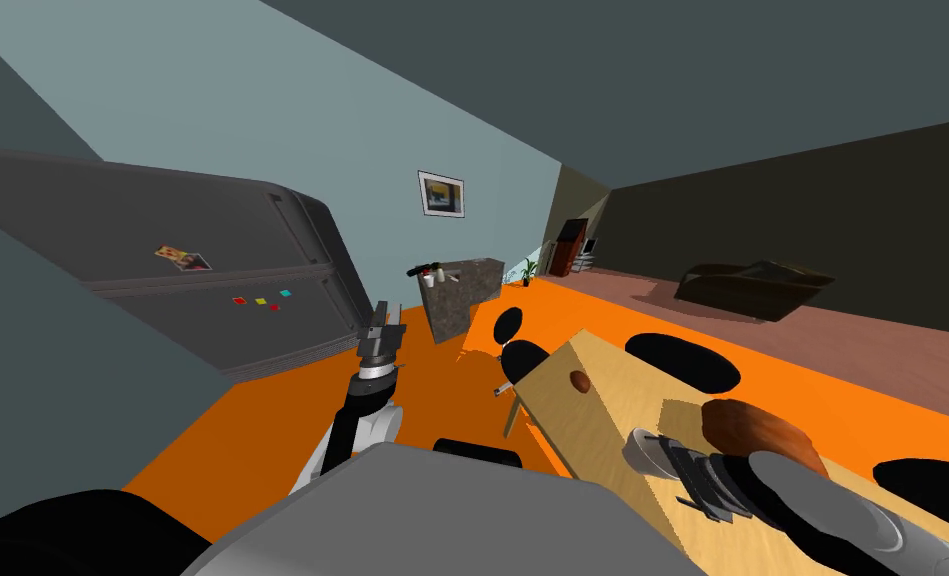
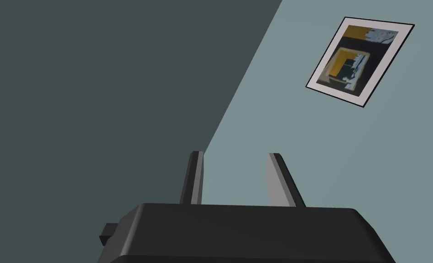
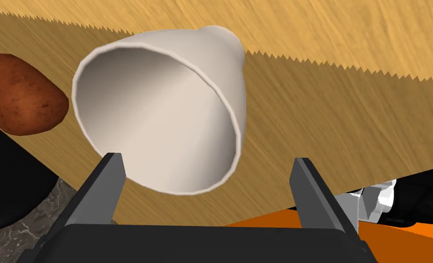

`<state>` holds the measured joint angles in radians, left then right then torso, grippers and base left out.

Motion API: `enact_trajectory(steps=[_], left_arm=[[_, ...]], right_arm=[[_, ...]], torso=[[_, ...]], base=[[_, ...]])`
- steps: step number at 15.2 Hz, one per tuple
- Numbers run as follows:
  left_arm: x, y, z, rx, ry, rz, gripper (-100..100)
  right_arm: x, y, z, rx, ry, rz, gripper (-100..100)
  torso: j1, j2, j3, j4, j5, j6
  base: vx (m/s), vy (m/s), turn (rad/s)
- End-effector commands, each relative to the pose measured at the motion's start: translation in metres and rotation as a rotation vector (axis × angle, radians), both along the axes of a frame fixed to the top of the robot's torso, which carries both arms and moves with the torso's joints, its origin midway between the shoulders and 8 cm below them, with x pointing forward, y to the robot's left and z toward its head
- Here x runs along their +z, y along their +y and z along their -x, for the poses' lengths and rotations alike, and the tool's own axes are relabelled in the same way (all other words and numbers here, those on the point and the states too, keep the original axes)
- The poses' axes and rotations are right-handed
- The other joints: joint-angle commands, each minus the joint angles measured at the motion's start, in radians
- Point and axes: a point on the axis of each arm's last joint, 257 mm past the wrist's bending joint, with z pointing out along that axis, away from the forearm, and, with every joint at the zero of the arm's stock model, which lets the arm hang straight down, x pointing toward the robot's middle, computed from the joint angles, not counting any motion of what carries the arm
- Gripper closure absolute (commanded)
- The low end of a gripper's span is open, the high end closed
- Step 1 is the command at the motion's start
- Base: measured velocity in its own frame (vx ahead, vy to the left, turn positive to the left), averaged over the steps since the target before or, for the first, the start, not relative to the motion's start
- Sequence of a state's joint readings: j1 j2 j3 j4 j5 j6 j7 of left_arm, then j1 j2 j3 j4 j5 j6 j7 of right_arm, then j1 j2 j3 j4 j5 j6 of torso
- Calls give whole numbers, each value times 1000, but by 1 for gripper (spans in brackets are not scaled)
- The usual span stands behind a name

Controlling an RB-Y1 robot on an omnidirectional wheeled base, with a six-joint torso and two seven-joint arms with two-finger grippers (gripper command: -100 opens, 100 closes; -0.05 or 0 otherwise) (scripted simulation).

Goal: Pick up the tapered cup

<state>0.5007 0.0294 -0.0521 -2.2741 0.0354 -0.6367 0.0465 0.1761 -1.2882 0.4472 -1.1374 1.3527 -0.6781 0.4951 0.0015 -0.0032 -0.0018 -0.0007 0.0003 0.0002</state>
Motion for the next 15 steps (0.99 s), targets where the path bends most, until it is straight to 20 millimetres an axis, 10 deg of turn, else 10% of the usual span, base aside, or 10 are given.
enact_trajectory(steps=[1,5,10,11,15], left_arm=[[0,0,0,0,0,0,0],[0,0,0,0,0,0,0],[0,0,0,0,0,0,0],[0,0,0,0,0,0,0],[0,0,0,0,0,0,0]], right_arm=[[-4,-11,10,16,29,32,-100],[-12,-36,46,52,120,99,-100],[-25,-25,43,31,92,77,-100],[-26,-25,43,30,90,78,100],[-26,-25,44,29,92,77,100]], torso=[[0,0,0,0,0,0],[0,0,0,0,0,0],[-4,1,1,0,-1,0],[-4,2,1,0,-1,0],[-1,2,2,1,0,-1]], base=[[38,15,37],[36,23,63],[22,-21,53],[5,-11,3],[0,-2,-3]])
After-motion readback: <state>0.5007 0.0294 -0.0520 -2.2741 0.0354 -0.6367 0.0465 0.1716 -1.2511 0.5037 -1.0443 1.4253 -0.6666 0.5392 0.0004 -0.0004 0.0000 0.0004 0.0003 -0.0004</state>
